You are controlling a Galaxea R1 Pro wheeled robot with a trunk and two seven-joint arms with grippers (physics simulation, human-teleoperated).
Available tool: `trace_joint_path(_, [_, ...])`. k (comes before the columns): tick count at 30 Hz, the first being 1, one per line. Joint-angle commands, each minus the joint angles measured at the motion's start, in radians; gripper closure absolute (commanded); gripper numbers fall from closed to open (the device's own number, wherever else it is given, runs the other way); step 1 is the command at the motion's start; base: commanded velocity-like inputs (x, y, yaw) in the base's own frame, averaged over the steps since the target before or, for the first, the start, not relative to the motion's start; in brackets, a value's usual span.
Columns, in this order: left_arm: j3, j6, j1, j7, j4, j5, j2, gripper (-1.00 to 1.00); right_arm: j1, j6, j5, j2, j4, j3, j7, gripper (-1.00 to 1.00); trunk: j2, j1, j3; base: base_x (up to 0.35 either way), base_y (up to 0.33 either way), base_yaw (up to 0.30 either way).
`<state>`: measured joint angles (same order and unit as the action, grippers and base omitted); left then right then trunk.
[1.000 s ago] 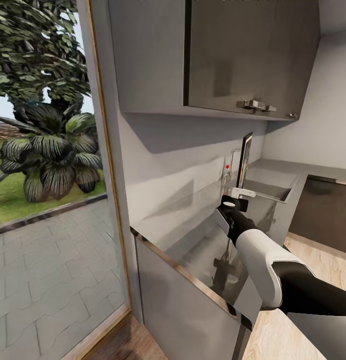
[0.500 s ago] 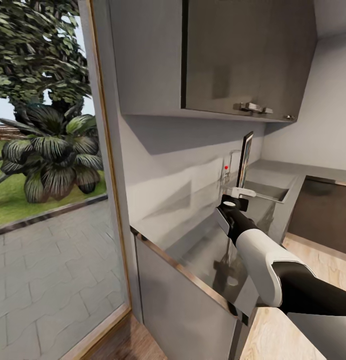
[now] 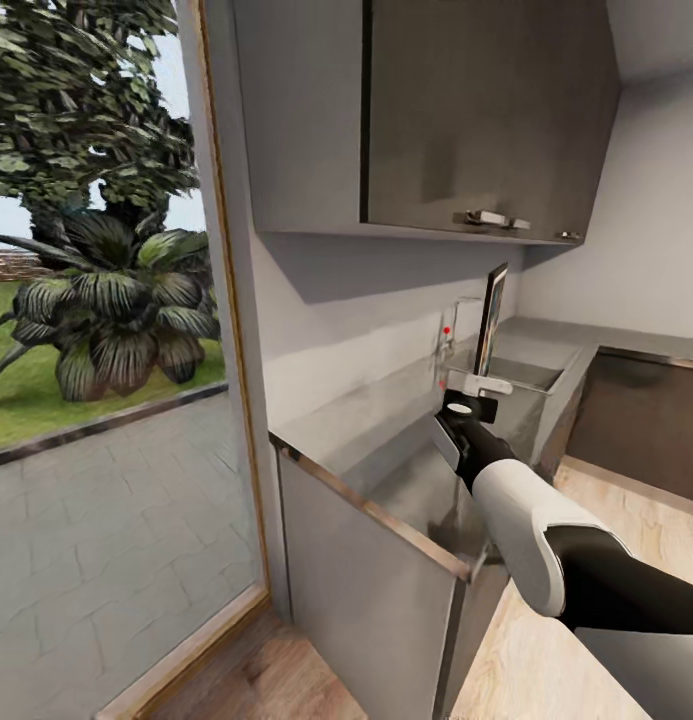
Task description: Pick up the poster from the kitchen countertop and hang it on one of the wall nails in the kitchen.
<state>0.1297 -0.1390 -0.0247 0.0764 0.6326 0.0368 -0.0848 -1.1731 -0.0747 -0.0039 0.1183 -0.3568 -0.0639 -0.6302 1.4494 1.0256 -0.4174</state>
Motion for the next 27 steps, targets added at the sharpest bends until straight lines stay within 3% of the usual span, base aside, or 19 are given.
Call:
trace_joint_path(1, [0.004,-0.001,0.000,0.008,0.001,0.004,0.000,-1.00,0.001,-0.005,-0.002,0.001,-0.012,-0.003,-0.001,1.00,0.001,-0.001,-0.001,-0.333,0.000,0.000])
trace_joint_path(8, [0.004,-0.001,0.000,0.008,0.001,0.004,0.001,-1.00,0.005,-0.005,-0.002,0.001,-0.037,-0.003,-0.003,1.00,0.001,-0.001,-0.001,-0.333,0.000,0.000])
trace_joint_path(12, [0.004,-0.001,0.000,0.008,0.001,0.004,0.001,-1.00,0.026,-0.008,-0.002,0.003,-0.112,-0.001,-0.005,1.00,0.001,-0.001,-0.001,-0.333,0.000,0.000])
trace_joint_path(16, [0.004,-0.001,0.000,0.008,0.001,0.004,0.001,-1.00,0.116,-0.033,-0.003,0.006,-0.278,0.009,-0.001,1.00,0.001,-0.001,-0.001,-0.281,0.000,0.000])
trace_joint_path(18, [0.004,-0.001,0.000,0.008,0.000,0.004,0.001,-1.00,0.186,-0.090,-0.005,0.006,-0.404,0.049,0.018,1.00,0.001,-0.001,-0.001,-0.104,0.000,0.000])
trace_joint_path(20, [0.004,-0.001,0.000,0.008,0.000,0.004,0.001,-1.00,0.229,-0.128,-0.007,0.005,-0.484,0.068,0.025,1.00,0.001,-0.001,-0.001,-0.053,0.000,0.000])
trace_joint_path(22, [0.004,-0.001,0.000,0.008,0.000,0.004,0.000,-1.00,0.310,-0.208,-0.009,0.005,-0.636,0.089,0.034,1.00,0.001,-0.001,-0.001,-0.027,0.000,0.000])
trace_joint_path(27, [0.004,-0.001,0.000,0.008,-0.001,0.004,0.001,-1.00,0.426,-0.291,-0.011,0.003,-0.859,0.101,0.074,1.00,0.001,-0.001,-0.001,-0.010,0.000,0.000])
